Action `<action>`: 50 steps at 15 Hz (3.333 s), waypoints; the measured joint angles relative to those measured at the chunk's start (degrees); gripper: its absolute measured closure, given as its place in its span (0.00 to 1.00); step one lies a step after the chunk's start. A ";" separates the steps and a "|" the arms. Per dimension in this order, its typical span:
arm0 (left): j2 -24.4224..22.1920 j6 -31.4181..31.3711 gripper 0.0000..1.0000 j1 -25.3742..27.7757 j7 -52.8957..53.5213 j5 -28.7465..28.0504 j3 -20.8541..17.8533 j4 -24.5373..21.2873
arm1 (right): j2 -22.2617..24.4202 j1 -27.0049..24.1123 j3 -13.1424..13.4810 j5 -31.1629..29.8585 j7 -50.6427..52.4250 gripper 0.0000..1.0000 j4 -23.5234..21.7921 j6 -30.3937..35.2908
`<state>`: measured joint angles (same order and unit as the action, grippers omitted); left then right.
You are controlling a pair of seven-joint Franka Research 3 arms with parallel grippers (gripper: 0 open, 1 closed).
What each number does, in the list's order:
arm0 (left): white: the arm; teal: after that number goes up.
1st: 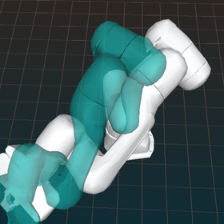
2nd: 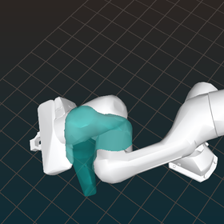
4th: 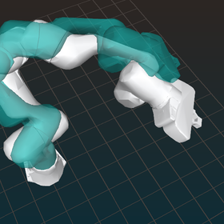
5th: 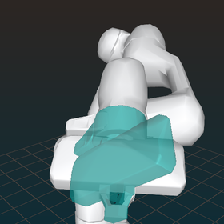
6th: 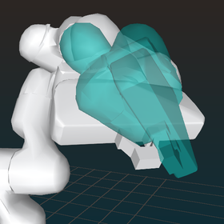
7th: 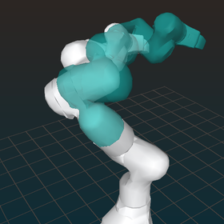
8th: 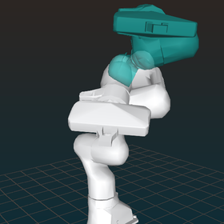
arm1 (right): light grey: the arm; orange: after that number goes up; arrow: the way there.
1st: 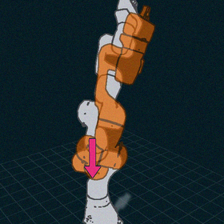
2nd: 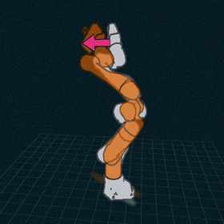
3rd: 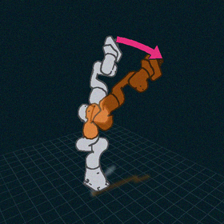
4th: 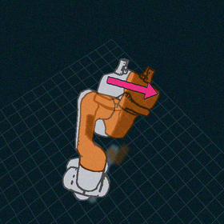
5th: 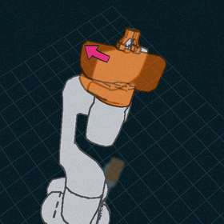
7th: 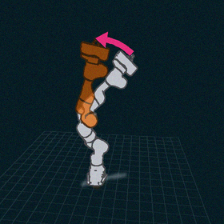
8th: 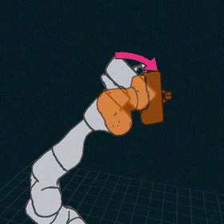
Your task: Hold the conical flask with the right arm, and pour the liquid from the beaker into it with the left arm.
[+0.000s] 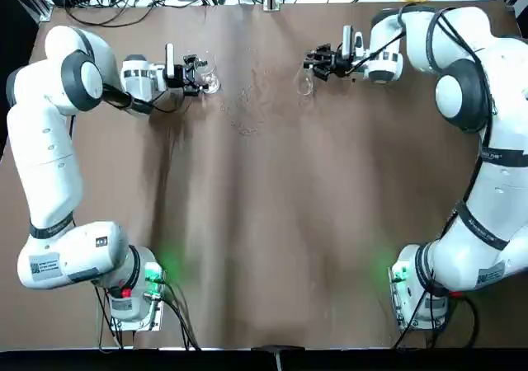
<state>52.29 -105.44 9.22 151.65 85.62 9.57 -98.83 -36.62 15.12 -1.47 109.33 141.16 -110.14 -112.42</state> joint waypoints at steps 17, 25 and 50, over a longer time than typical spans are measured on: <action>-12.47 -8.49 0.02 -9.25 -28.01 -18.75 0.14 7.29 | 0.35 9.29 0.79 10.89 -0.15 0.61 0.01 -5.86; -16.59 -9.25 0.02 -17.21 -42.10 -32.75 0.51 8.87 | 0.31 11.01 1.19 11.20 0.90 0.61 0.06 -7.92; -16.68 -9.40 0.02 -23.83 -77.11 -48.38 11.20 12.14 | -0.79 11.74 1.54 11.25 3.88 0.61 0.05 -10.36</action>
<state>35.61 -114.84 -14.60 74.54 37.25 20.77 -86.69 -37.41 26.86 0.07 120.58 145.04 -110.09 -122.78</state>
